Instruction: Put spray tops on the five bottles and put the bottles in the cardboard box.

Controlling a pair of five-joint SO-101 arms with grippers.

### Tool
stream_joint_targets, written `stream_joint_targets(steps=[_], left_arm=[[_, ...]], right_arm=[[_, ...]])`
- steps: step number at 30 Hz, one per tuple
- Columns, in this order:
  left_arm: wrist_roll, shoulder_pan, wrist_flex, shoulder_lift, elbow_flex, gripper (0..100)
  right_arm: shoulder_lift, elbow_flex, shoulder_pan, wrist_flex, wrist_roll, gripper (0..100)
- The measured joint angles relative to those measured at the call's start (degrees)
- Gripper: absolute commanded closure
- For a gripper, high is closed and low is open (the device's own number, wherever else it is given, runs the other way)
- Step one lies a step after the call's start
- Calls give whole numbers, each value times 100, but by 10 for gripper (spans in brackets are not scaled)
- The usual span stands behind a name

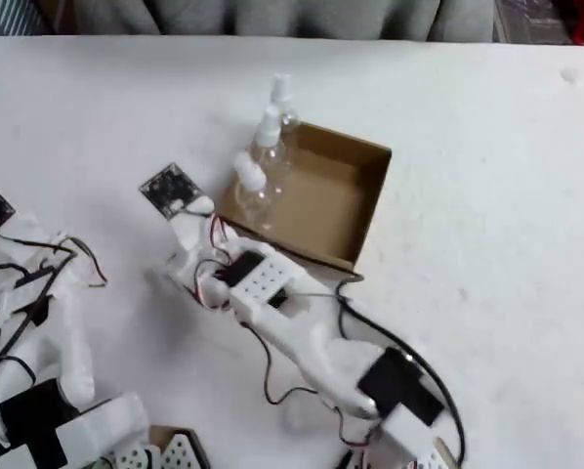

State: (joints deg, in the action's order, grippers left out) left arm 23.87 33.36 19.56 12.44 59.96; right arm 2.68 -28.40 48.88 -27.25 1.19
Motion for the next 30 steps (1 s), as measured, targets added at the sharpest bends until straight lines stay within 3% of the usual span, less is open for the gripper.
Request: stream_joint_targets(steps=[7,12,15,22,27,30], left_arm=[[0,0,0,0,0,976],[0,0,0,0,0,976],[0,0,0,0,0,976],[0,0,0,0,0,976],[0,0,0,0,0,976],[0,0,0,0,0,976]], right_arm=[[-1873,0,-246,-2171,0,858],[-3103,0,-1582,-3903,-70,892],[-3613,-88,-2532,-4571,-800,892],[-4387,-958,-3974,-4985,-2110,889],[-4738,-1820,-4070,-4985,-3420,871],[-4879,-2251,-4079,-4949,-3833,772]])
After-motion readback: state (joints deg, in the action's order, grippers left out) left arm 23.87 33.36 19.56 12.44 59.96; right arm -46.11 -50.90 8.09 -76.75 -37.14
